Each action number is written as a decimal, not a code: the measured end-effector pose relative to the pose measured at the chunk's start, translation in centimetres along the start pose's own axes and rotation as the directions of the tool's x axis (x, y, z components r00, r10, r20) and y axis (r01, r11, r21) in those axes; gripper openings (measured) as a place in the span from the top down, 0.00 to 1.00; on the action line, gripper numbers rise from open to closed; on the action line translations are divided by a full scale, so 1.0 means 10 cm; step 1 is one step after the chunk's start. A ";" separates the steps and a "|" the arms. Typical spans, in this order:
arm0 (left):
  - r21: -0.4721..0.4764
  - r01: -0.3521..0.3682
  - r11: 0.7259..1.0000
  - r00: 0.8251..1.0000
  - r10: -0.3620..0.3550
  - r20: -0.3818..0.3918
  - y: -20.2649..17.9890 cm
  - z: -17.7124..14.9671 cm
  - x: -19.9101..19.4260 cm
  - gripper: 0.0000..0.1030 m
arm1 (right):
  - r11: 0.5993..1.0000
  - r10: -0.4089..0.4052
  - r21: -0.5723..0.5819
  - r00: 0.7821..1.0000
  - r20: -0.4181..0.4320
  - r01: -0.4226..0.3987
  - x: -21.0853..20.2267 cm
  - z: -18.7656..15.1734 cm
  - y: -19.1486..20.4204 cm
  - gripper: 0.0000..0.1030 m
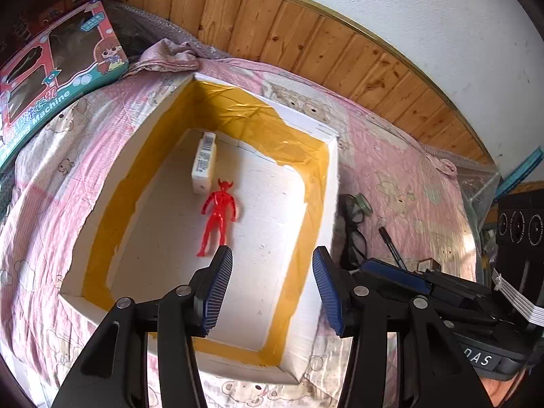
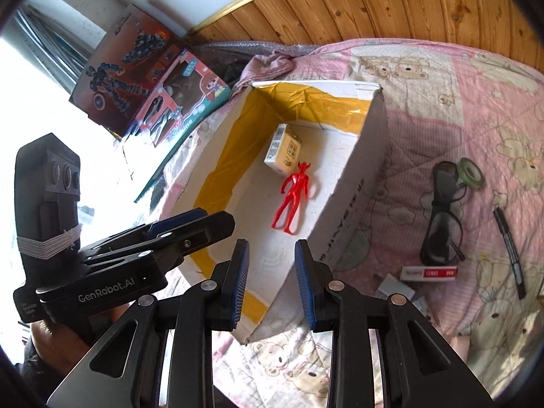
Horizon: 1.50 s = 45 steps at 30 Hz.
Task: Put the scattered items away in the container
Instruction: 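Move both tools back toward the remaining items on the bedspread, then grasp the pink stapler with the right tool while the left tool grasps the white block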
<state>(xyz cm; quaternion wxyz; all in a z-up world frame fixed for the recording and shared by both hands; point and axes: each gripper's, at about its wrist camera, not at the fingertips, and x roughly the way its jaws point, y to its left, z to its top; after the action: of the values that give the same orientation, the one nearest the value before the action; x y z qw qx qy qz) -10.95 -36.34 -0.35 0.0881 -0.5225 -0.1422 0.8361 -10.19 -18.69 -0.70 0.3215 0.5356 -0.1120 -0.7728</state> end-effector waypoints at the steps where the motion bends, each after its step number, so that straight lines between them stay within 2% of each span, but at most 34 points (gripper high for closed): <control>1: 0.014 0.009 1.000 1.000 -0.009 -0.004 -0.07 -0.05 -0.01 0.51 | 1.000 0.001 0.011 1.000 0.008 -0.001 -0.06 -0.05 -0.04 0.70; 11: 0.143 0.082 0.986 0.994 -0.072 -0.078 -0.70 -0.46 0.11 0.51 | 0.984 -0.076 0.167 0.994 0.081 0.062 -0.65 -0.64 -0.68 0.69; 21: 0.246 0.129 0.961 0.983 -0.091 -0.160 -1.16 -0.74 0.41 0.51 | 0.940 -0.177 0.313 0.979 0.099 0.138 -1.02 -1.29 -1.32 0.69; 26: 0.276 0.096 0.956 0.979 -0.041 -0.198 -1.23 -0.85 0.69 0.51 | 0.933 -0.207 0.312 0.977 0.057 0.179 -0.91 -1.50 -1.45 0.69; 32: 0.229 0.059 0.972 0.971 -0.002 -0.240 -1.14 -0.88 1.02 0.50 | 0.940 -0.270 0.220 0.963 0.005 0.263 -0.68 -1.64 -1.51 0.67; 38: 0.177 0.017 0.984 0.968 0.028 -0.248 -1.07 -0.83 1.29 0.48 | 0.945 -0.271 0.187 0.962 -0.010 0.268 -0.48 -1.55 -1.58 0.64; 45: 0.193 -0.029 0.981 0.965 0.077 -0.250 -1.08 -0.75 1.57 0.47 | 0.947 -0.275 0.164 0.961 -0.033 0.277 -0.30 -1.50 -1.67 0.62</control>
<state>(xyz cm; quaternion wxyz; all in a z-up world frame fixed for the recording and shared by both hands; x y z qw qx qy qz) -11.08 -20.37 -13.23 0.1321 -0.6189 -0.0360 0.7734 -2.32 -1.45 -13.13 0.1648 0.5747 -0.0987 -0.7955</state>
